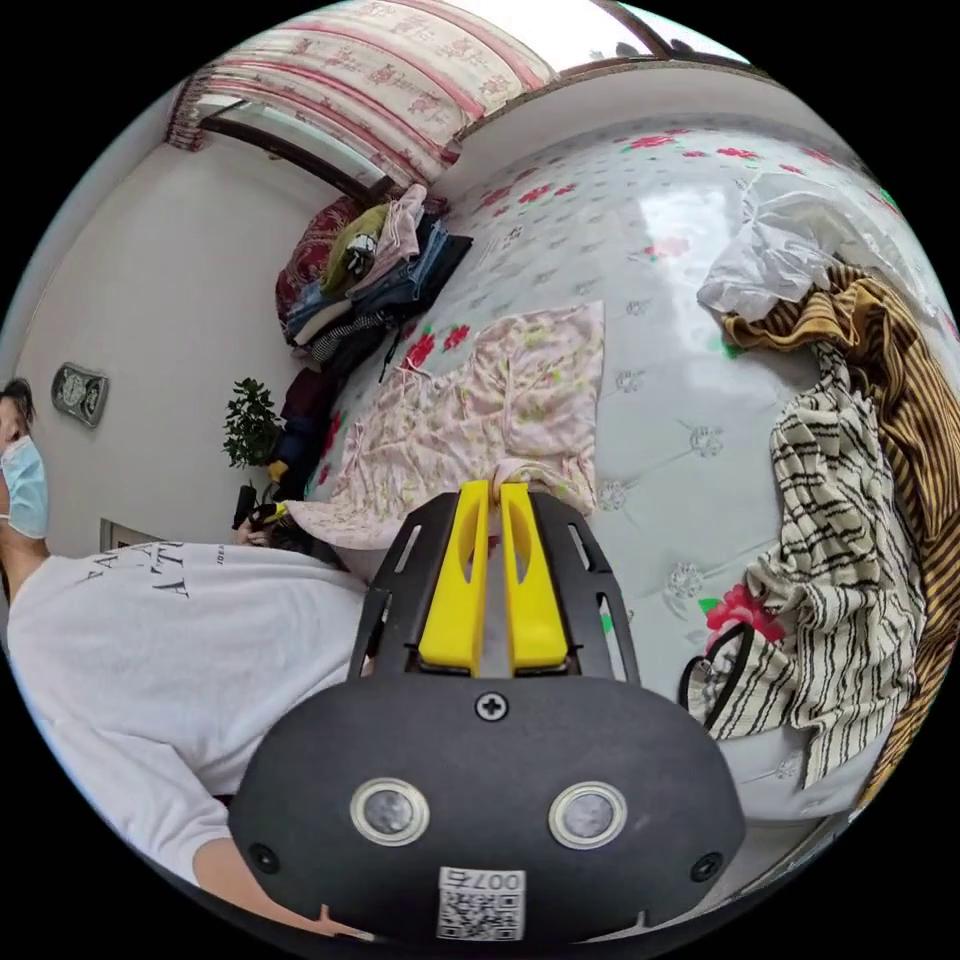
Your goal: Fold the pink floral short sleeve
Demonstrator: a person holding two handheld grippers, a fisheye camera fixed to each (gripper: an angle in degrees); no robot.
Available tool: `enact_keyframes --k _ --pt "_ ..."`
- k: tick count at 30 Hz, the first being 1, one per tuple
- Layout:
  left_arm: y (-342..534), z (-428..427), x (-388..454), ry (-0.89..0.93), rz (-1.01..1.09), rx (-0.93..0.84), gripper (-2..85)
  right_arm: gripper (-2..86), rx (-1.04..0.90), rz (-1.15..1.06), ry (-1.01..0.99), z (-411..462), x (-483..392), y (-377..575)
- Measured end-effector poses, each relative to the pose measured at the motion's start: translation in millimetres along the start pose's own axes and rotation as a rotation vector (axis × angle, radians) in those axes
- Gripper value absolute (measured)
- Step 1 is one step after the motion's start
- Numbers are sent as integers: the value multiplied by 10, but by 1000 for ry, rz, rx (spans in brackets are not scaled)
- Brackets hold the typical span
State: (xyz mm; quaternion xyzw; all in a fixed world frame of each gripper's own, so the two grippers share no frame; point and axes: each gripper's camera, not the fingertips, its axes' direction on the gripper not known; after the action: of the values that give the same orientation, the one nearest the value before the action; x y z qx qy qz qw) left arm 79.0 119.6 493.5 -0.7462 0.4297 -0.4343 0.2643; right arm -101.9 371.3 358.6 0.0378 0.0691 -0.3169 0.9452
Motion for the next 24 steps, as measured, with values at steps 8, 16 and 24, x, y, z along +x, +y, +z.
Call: enact_keyframes --k 8,16,24 --pt "-1288 -92 -264 22 -168 444 86 32 272 104 -13 152 226 -1547" --pt "-1367 274 -395 -173 -119 438 117 76 195 128 170 1019 378 -1289" --pt "-668 138 -311 -480 -100 397 135 94 189 408 236 1091 968 321"
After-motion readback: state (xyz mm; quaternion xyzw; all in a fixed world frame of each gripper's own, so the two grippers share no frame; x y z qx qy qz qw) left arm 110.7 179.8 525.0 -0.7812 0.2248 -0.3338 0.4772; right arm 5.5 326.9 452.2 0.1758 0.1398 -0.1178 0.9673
